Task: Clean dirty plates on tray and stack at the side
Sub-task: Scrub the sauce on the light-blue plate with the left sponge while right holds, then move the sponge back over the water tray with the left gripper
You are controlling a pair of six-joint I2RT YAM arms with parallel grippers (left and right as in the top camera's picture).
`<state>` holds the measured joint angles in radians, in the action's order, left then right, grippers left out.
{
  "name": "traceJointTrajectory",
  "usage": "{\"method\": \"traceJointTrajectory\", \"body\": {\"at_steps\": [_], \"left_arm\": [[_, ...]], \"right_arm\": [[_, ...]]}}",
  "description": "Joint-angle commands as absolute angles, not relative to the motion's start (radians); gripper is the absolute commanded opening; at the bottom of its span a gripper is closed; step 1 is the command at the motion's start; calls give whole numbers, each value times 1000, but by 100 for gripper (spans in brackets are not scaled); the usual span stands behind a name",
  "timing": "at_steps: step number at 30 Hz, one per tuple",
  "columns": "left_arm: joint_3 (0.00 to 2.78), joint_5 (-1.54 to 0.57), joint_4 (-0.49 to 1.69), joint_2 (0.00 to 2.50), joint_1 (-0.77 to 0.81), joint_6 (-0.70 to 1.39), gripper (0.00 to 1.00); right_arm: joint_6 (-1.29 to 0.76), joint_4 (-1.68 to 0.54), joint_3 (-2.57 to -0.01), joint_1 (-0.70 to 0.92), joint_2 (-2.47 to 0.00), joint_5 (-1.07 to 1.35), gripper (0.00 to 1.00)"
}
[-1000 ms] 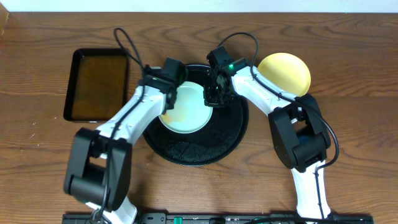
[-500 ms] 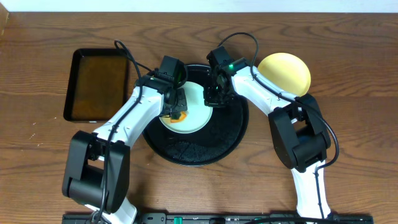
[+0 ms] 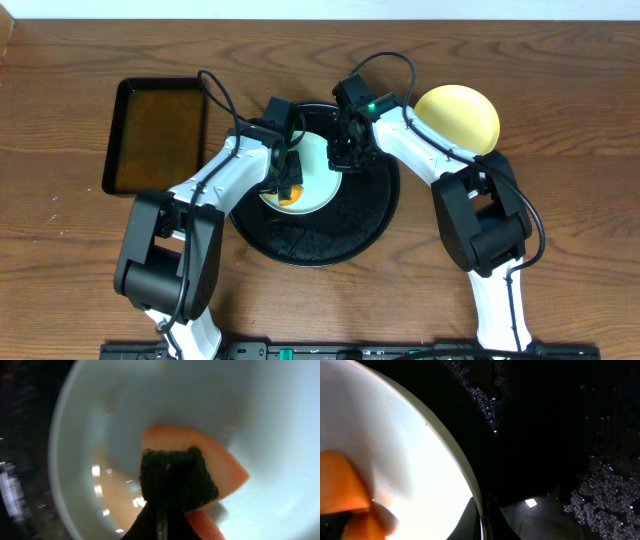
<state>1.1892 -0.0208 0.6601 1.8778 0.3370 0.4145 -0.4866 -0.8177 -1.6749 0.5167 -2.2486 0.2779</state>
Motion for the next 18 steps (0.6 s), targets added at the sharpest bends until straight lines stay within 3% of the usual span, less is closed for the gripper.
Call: {"method": "traceJointTrajectory", "body": {"at_steps": [1, 12, 18], "left_arm": [[1176, 183, 707, 1900, 332, 401, 7], [1240, 525, 701, 1892, 332, 401, 7], [1285, 546, 657, 1860, 331, 425, 7]], "right_arm": [[-500, -834, -1646, 506, -2305, 108, 1], [-500, -834, -1646, 506, -2305, 108, 1], [-492, -834, -1646, 506, -2305, 109, 1]]}}
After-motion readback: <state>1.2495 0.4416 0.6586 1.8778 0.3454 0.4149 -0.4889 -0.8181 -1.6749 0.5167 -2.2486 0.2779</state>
